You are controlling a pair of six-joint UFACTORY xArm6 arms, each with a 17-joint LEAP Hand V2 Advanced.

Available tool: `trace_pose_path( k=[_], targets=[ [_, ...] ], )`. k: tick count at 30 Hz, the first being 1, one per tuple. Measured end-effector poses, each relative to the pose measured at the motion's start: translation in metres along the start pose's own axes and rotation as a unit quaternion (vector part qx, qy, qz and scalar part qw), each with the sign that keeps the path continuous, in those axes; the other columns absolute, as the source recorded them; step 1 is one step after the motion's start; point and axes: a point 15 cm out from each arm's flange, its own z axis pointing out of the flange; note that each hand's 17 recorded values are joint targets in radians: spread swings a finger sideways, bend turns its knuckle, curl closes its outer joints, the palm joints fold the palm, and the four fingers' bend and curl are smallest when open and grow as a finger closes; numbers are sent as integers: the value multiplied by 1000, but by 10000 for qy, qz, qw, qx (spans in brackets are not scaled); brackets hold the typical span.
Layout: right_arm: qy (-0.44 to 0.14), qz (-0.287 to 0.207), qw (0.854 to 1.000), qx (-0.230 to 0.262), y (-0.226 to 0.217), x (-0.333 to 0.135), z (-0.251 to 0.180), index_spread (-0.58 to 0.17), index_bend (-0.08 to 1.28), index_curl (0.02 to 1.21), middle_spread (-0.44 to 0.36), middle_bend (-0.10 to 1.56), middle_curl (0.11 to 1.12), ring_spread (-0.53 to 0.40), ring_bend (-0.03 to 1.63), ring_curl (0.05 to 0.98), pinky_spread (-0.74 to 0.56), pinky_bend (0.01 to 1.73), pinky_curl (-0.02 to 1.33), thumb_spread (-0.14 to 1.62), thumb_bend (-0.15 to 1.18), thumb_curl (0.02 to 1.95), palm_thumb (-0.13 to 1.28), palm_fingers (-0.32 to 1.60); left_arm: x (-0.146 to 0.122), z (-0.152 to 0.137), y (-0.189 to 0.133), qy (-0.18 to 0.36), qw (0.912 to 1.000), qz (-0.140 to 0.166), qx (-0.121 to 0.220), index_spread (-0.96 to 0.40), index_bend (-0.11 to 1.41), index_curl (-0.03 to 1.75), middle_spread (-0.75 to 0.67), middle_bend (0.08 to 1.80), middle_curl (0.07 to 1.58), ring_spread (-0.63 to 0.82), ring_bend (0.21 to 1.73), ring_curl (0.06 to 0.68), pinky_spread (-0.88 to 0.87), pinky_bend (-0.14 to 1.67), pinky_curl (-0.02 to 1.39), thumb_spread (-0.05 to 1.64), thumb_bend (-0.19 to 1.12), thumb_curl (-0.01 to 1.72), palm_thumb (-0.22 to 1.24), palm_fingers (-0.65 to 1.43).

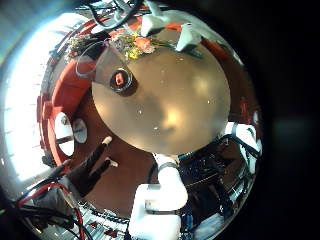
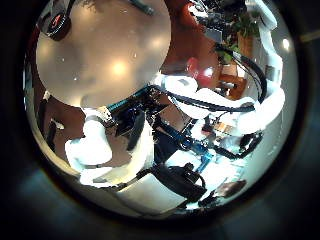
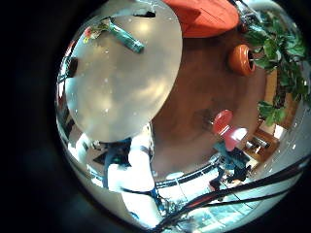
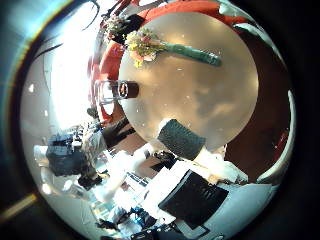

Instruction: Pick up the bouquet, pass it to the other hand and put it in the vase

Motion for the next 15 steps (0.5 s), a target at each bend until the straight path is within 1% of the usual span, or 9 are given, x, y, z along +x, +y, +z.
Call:
trace_pose_path(
  k=[4, 9, 15],
  targets=[
    [2, 96, 9999, 52, -14, 3, 5, -223, 162, 298, -42, 537, 459, -102, 956, 283, 191, 685, 157, 1139, -15, 354, 452, 457, -1, 0, 0, 2, 10000, 3, 38, 129, 181, 362, 444, 195, 328, 556, 520, 194, 535, 185, 268, 1099, -23, 324, 320, 100],
    [-10, 237, 9997, 54, -36, 7, 18, -209, 175, 309, -45, 556, 474, -118, 990, 300, 144, 722, 150, 1133, -18, 366, 469, 449, -7, 3, -4, 41, 10000, -37, 61, 128, 182, 363, 440, 195, 330, 556, 517, 194, 534, 184, 266, 1099, -23, 323, 320, 103],
    [-23, 487, 9987, -128, -67, 14, 47, -206, 187, 330, -55, 560, 485, -142, 1023, 318, 106, 751, 131, 1125, -22, 379, 480, 442, -9, 2, -4, 34, 9999, -15, 112, 128, 181, 363, 438, 194, 331, 556, 516, 193, 534, 186, 265, 1099, -23, 323, 320, 104]
  ],
)
